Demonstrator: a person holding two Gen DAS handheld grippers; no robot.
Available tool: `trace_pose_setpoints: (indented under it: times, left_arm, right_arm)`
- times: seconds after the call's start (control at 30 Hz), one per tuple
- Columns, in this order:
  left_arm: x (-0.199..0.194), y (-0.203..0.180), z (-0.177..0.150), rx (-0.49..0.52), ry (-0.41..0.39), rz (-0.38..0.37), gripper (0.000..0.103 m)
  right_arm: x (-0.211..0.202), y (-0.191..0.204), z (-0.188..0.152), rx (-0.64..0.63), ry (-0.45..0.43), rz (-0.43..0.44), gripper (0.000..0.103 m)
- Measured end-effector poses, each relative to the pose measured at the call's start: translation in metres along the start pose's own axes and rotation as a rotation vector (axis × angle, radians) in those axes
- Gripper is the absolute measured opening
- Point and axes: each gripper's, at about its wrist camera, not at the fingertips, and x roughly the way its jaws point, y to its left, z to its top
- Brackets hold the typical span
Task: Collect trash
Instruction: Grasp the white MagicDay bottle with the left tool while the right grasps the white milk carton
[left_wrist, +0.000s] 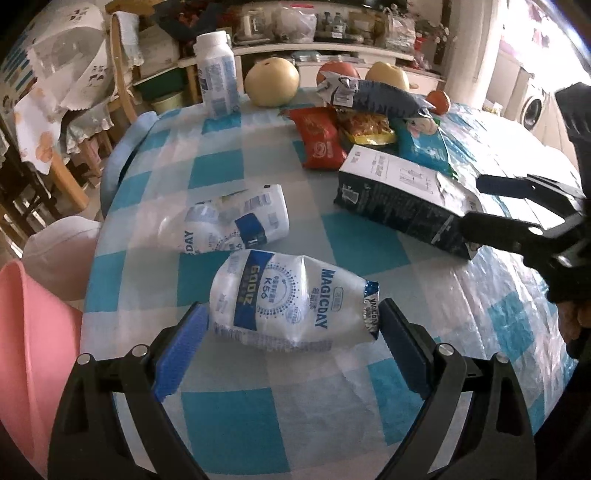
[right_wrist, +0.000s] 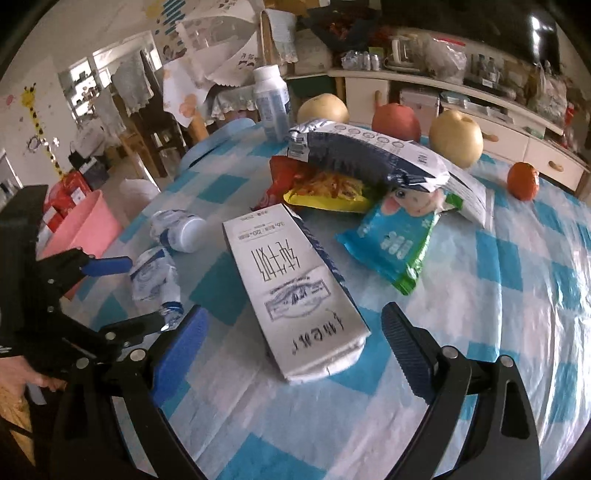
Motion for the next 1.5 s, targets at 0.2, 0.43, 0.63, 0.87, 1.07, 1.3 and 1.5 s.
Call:
trace_pose_setpoints:
  times: [0.2, 0.43, 0.63, 0.87, 1.07, 1.3, 1.5]
  left_arm:
    - [0.004, 0.007, 0.001, 0.011, 0.024, -0.02, 0.093]
    - [0.018, 0.002, 0.003, 0.038, 0.054, -0.021, 0.093]
    - [0.021, 0.009, 0.007, -0.011, 0.042, -0.004, 0.093]
    - [0.025, 0.013, 0.011, -0.048, 0.027, 0.01, 0.093]
    - [0.026, 0.017, 0.013, -0.067, 0.008, 0.015, 0.092]
    - [0.024, 0.02, 0.012, -0.096, -0.009, 0.004, 0.091]
    - [0.02, 0.025, 0.011, -0.13, -0.019, -0.002, 0.09]
  right_arm:
    - [0.018, -0.001, 0.005, 0.011, 0.031, -0.005, 0.093]
    - [0.028, 0.005, 0.007, -0.009, 0.046, -0.012, 0.093]
    - [0.034, 0.009, 0.009, -0.02, 0.05, -0.024, 0.093]
    - [0.044, 0.013, 0.008, -0.045, 0.066, -0.052, 0.093]
    - [0.049, 0.014, 0.01, -0.046, 0.062, -0.076, 0.093]
    - [0.047, 0.011, 0.01, -0.05, 0.052, -0.101, 0.077]
    - [0.042, 0.016, 0.008, -0.074, 0.04, -0.105, 0.064]
